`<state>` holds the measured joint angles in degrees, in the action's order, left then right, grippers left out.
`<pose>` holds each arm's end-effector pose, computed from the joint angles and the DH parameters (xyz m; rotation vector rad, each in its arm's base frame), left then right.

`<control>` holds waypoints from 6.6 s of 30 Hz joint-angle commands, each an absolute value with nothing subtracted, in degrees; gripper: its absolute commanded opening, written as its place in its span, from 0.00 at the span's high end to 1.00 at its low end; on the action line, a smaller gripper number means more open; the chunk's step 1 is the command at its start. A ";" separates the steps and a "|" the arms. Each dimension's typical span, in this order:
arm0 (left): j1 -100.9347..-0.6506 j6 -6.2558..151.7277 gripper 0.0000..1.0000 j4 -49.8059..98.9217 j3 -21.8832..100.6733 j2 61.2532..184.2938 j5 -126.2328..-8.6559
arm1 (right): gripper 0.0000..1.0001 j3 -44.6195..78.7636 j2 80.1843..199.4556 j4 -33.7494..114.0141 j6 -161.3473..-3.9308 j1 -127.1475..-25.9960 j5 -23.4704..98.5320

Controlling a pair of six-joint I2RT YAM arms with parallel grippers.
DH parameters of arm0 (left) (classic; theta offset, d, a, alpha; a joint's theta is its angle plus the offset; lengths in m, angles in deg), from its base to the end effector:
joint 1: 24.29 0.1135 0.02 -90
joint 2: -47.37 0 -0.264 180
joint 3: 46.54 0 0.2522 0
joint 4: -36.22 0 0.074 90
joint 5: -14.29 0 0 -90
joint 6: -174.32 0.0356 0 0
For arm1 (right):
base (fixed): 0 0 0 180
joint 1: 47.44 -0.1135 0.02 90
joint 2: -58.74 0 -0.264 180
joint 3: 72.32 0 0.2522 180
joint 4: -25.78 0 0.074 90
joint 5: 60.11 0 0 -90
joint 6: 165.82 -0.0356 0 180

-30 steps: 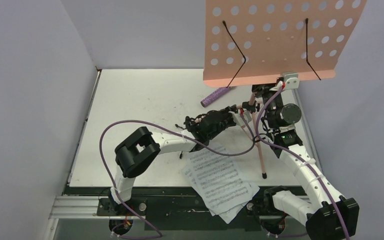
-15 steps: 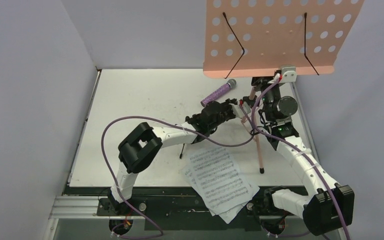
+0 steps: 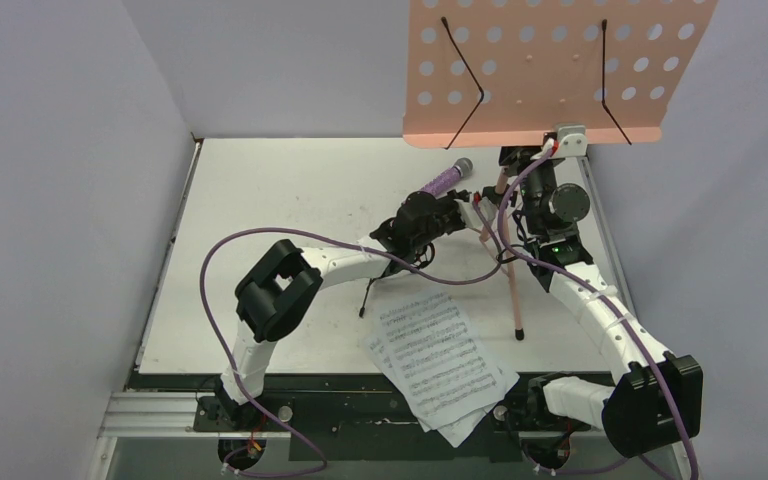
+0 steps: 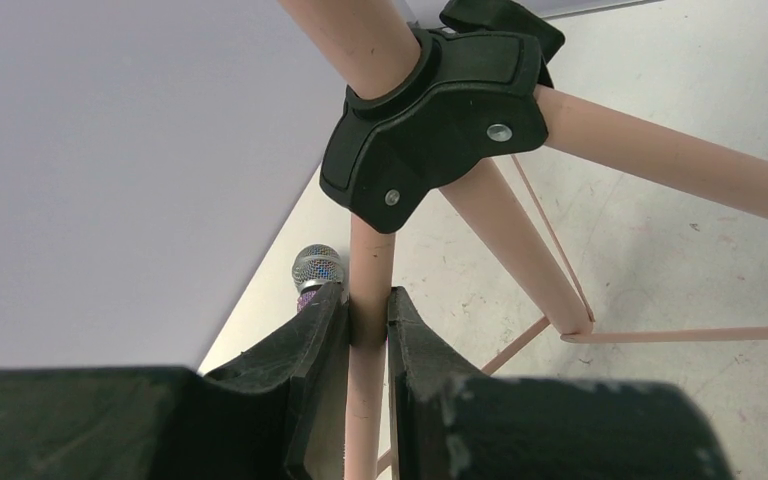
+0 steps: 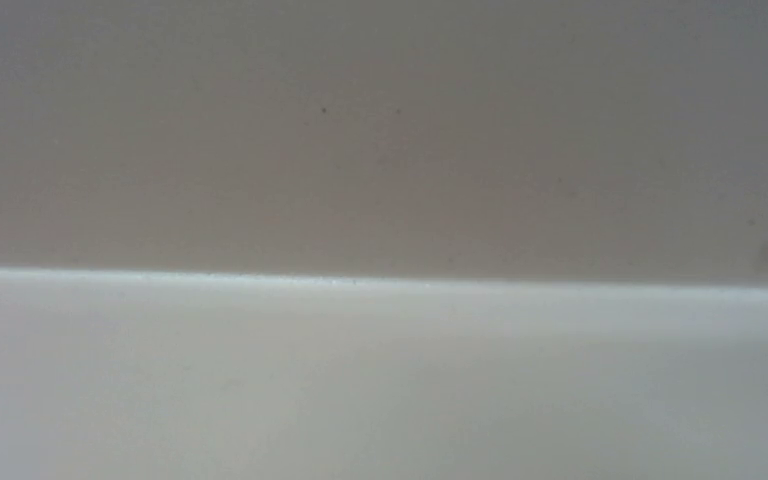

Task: Set up the instrument practice props

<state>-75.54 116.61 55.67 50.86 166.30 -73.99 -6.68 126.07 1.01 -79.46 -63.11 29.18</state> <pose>0.3070 -0.3842 0.2480 1.0926 1.1882 -0.2803 0.2612 0.0728 0.3926 -0.1120 1.1674 0.2904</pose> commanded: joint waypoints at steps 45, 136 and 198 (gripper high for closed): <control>-78.65 126.77 0.04 76.47 38.66 155.91 -85.34 | 0.05 -15.50 110.07 26.67 -94.44 -63.70 23.82; -55.53 43.83 0.71 23.20 23.43 125.10 -64.01 | 0.10 -23.63 111.99 27.06 -96.31 -57.24 40.70; -38.69 51.86 0.19 30.45 22.47 113.07 -53.48 | 0.10 -24.87 110.55 29.69 -97.59 -57.13 40.03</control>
